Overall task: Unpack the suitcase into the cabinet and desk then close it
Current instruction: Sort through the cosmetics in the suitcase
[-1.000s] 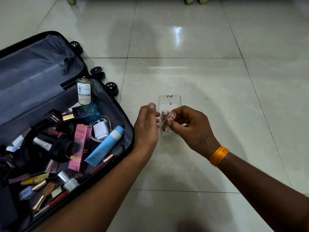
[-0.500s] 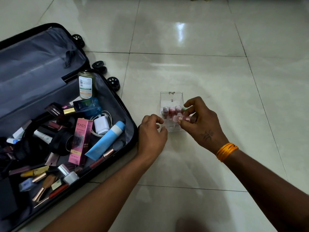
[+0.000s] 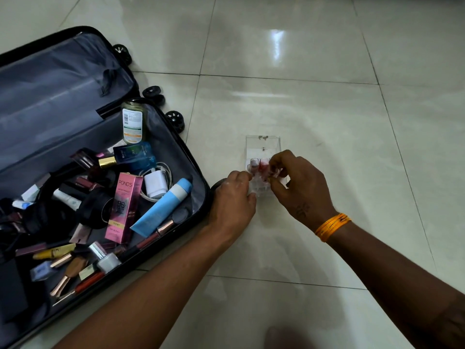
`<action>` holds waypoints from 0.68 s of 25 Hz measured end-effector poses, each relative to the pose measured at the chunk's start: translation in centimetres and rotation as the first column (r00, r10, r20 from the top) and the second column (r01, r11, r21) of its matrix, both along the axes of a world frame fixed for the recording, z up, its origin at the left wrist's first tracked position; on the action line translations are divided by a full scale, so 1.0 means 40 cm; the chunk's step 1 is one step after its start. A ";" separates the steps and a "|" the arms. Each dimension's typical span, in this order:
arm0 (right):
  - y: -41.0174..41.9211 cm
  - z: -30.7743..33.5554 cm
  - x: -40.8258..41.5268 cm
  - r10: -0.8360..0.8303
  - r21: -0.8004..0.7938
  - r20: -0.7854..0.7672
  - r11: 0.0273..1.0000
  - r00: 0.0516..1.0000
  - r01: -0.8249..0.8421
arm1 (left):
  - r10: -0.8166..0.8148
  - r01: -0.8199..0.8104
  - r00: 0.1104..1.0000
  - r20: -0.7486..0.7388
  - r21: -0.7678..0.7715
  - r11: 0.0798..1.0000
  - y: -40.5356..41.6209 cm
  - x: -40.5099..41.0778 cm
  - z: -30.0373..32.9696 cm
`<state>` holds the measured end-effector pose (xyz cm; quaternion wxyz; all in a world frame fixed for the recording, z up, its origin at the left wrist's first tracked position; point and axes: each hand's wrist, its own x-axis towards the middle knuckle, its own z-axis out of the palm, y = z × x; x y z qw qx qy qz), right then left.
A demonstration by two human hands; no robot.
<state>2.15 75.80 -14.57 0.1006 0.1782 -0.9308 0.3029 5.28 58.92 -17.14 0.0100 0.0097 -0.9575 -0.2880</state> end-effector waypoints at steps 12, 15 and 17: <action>-0.001 -0.033 -0.016 0.029 0.055 -0.085 0.998 0.996 -0.024 | 0.012 -0.010 1.000 -0.029 0.068 0.998 -0.002 -0.003 -0.020; 0.012 -0.025 -0.026 -0.052 -0.062 -0.085 0.997 0.995 0.047 | 0.039 -0.032 0.998 -0.046 0.155 0.987 0.000 0.002 -0.025; 0.028 -0.011 -0.054 -0.149 -0.186 -0.063 0.973 0.987 0.136 | 0.072 -0.062 0.997 -0.041 0.218 0.974 0.001 0.007 -0.026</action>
